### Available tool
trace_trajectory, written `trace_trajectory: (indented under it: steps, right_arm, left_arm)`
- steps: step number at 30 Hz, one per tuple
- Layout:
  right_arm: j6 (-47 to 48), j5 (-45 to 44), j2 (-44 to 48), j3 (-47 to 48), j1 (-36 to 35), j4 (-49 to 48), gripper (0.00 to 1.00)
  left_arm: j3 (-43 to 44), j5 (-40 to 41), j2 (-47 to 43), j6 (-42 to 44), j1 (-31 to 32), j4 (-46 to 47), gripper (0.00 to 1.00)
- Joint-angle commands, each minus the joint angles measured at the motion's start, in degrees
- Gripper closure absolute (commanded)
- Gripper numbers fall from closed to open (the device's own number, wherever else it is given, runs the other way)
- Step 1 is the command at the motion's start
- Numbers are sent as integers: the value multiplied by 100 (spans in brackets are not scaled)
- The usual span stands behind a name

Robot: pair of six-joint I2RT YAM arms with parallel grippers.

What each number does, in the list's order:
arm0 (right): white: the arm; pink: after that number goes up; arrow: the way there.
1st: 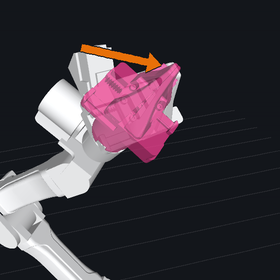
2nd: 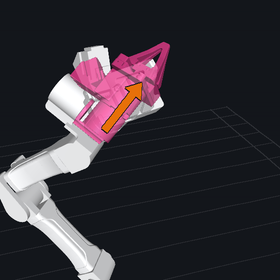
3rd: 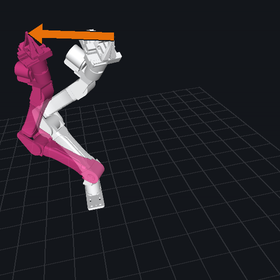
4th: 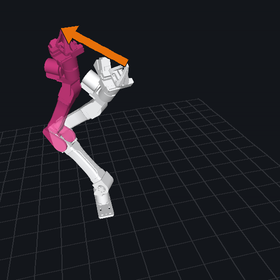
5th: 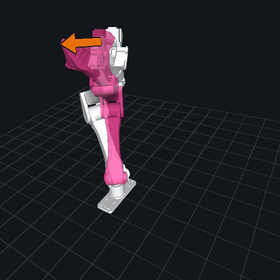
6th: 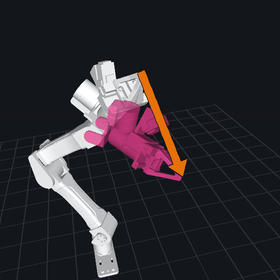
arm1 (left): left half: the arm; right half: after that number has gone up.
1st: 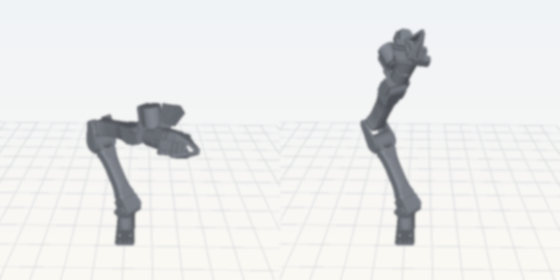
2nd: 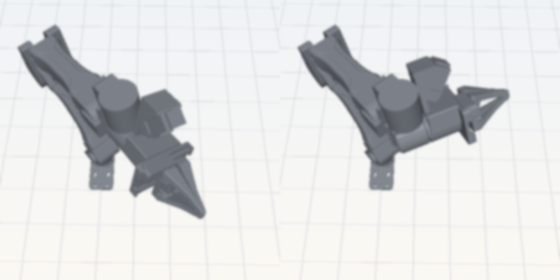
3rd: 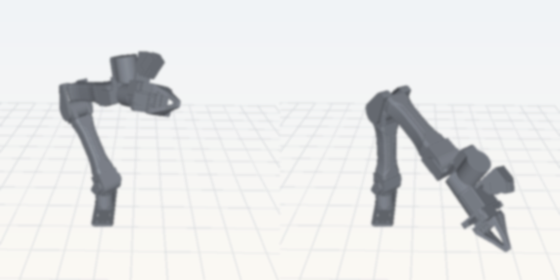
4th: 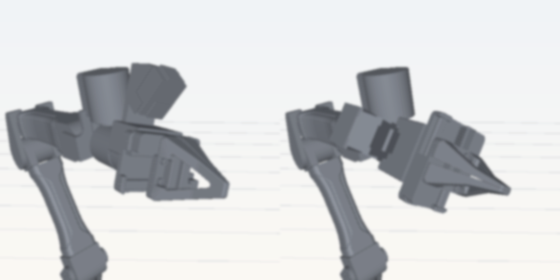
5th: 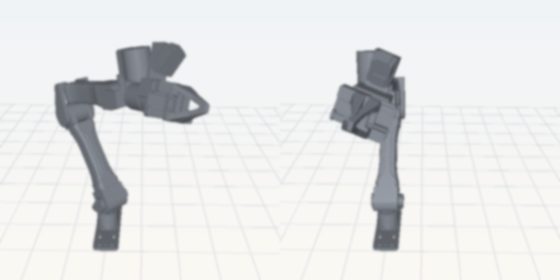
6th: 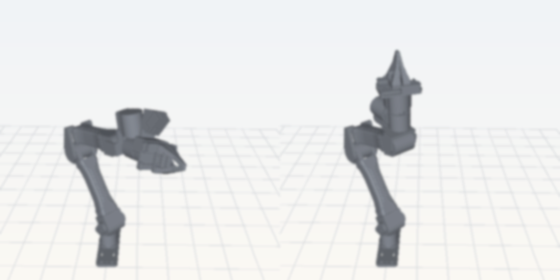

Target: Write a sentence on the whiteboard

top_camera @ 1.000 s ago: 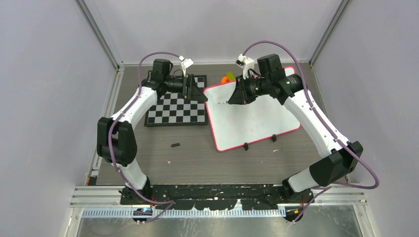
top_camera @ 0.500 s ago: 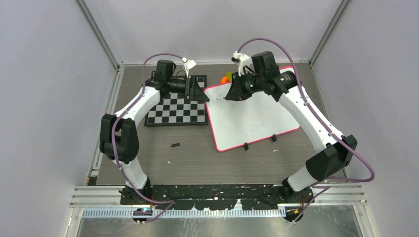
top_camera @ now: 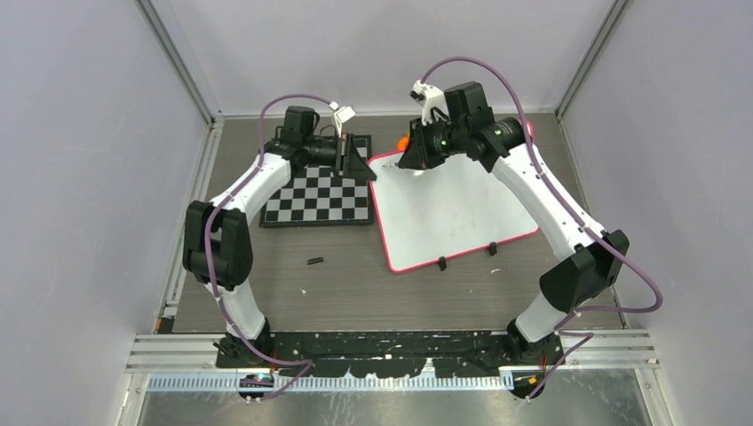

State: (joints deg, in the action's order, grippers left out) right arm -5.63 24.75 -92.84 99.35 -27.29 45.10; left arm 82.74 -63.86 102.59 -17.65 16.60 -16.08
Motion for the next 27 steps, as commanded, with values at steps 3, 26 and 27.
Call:
trace_trajectory:
  steps: [3, 26, 27]
  right_arm:
    - [-127, -69, -113, 392, -92, -204, 100]
    - [32, -405, -35, -139, -117, -212, 100]
    - [32, -404, 0, -207, -117, -210, 100]
  left_arm:
    - [243, -26, -8, 69, 1, 194, 87]
    - [208, 40, -76, 183, 1, 87, 100]
    - [212, 37, -74, 187, 5, 93, 100]
